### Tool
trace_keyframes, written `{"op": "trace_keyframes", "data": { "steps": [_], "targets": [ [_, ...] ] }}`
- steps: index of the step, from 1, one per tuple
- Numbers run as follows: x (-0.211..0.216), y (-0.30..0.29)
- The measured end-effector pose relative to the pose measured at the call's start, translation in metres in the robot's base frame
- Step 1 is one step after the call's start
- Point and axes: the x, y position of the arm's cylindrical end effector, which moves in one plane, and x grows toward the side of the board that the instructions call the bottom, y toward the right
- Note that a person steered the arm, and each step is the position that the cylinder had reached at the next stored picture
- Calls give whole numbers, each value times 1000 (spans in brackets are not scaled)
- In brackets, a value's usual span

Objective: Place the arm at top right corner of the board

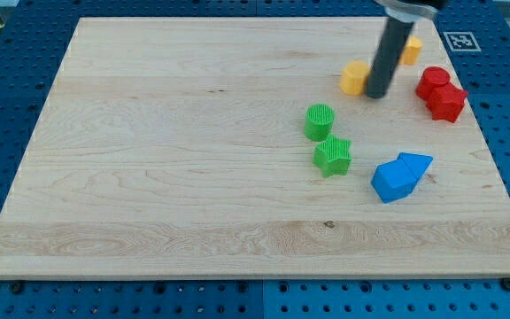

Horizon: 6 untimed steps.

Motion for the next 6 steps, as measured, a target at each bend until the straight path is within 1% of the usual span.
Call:
{"op": "trace_keyframes", "data": {
  "steps": [1,3,4,5,6],
  "targets": [
    [-11,-24],
    [-20,-23],
    [-46,-20],
    [-82,-17],
    [-95,24]
  ]
}}
